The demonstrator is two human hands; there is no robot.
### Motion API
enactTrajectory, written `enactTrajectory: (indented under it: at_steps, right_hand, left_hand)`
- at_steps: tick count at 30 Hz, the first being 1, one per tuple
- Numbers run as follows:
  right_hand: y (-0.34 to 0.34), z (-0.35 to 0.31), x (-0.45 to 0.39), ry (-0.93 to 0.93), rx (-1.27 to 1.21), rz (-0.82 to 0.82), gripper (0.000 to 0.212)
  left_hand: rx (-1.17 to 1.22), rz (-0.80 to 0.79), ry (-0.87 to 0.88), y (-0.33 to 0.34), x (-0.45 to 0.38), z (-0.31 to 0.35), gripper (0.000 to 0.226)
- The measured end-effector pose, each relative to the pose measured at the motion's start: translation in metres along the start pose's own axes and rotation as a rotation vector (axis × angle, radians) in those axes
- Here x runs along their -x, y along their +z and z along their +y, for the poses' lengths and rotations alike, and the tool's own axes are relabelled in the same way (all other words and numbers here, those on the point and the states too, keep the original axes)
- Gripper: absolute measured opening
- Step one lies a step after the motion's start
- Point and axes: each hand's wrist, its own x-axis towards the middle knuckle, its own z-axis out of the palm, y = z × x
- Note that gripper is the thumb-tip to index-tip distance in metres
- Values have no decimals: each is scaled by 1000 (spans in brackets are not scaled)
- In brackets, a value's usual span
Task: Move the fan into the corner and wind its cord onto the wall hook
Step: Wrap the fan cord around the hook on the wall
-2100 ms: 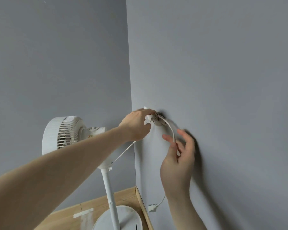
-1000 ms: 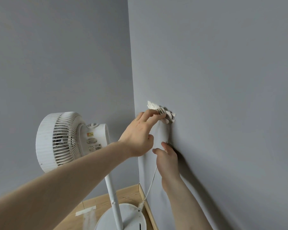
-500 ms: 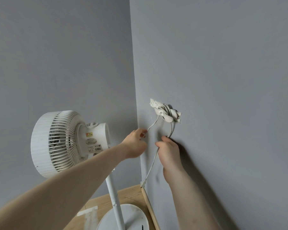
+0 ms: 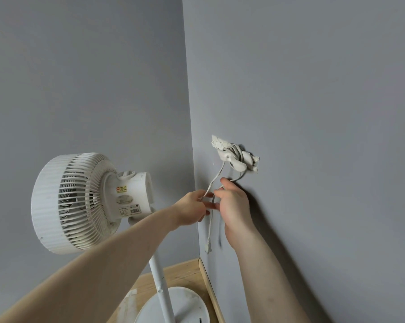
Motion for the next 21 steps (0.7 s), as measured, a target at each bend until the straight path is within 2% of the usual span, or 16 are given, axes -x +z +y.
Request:
enactTrajectory:
  at_steps: [5,11,14,21]
  right_hand:
    - [-3,5,2,-45,-4,2,56]
    - [-5,10,9,-119,7,59,59]
    - [-8,9,16,-108,-16,73,58]
    - [-10,7,32,-155,-77,91,50]
  left_hand:
    - [125,76,31,0,-16,-2,57]
    - [344,234,69,-21,-17,36,58]
    - [346,301,103,-35,-15,60,66]
    - [361,399,260,-54,-1,106,67]
